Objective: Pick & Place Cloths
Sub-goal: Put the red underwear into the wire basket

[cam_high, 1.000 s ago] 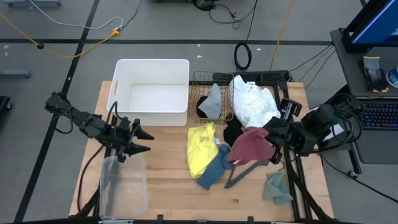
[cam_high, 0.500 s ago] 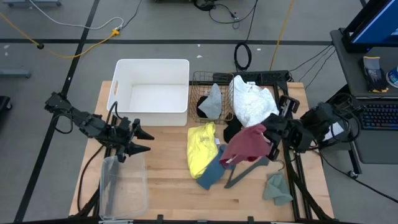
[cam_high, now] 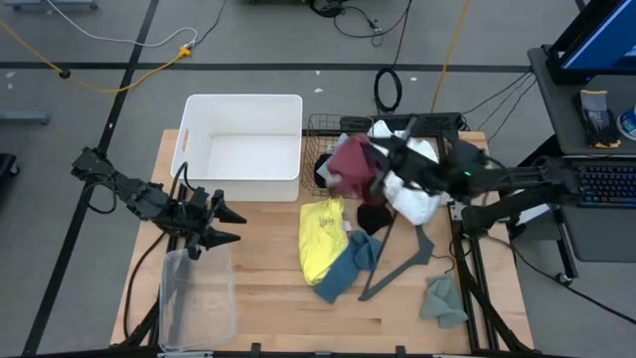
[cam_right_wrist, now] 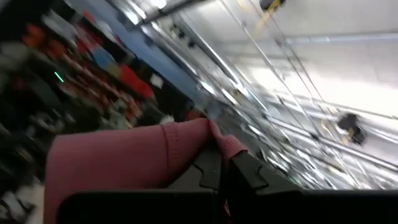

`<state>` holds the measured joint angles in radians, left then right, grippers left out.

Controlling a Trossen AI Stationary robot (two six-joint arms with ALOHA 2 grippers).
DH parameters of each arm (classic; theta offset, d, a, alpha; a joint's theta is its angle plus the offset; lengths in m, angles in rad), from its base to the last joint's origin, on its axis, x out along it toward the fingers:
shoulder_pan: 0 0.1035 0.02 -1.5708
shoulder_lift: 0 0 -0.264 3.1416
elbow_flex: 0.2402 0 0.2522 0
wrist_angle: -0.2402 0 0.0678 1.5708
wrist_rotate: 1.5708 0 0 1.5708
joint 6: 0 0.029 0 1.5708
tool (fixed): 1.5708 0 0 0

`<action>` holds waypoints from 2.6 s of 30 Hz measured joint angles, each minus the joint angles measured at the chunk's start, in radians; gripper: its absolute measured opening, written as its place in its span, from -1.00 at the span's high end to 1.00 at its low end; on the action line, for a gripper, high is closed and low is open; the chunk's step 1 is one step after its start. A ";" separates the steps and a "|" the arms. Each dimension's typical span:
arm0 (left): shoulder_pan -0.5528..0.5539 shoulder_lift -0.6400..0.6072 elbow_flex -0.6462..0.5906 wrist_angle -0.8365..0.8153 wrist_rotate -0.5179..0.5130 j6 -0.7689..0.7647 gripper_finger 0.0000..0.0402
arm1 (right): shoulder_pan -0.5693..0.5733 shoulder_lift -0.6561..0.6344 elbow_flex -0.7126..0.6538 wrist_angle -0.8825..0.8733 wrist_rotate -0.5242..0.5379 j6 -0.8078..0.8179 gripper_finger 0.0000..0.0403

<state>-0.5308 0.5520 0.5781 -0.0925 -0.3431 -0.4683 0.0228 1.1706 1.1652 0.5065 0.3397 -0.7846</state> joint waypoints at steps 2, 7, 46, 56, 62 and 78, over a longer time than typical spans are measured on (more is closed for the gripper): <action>0.000 0.000 0.000 0.000 0.000 0.000 -0.25 | -0.061 0.028 0.000 0.002 0.000 0.011 1.00; 0.000 0.000 0.000 0.000 0.000 0.000 -0.25 | -0.216 0.107 0.000 0.022 -0.003 0.013 1.00; 0.000 0.000 0.000 -0.001 0.000 0.039 -0.25 | -0.482 0.367 -0.007 -0.522 -0.205 0.333 1.00; 0.000 0.000 0.000 0.000 0.001 0.036 -0.25 | -0.487 0.492 -0.092 -0.464 -0.304 0.410 1.00; 0.000 0.000 0.000 0.000 0.002 -0.015 -0.25 | -0.479 0.548 -0.092 -0.404 -0.317 0.484 1.00; 0.000 0.000 0.000 0.000 0.004 -0.008 -0.25 | -0.469 0.493 -0.091 -0.427 -0.317 0.568 0.45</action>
<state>-0.5308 0.5518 0.5781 -0.0929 -0.3389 -0.4763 -0.4465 1.6640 1.0740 0.0793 0.0227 -0.2164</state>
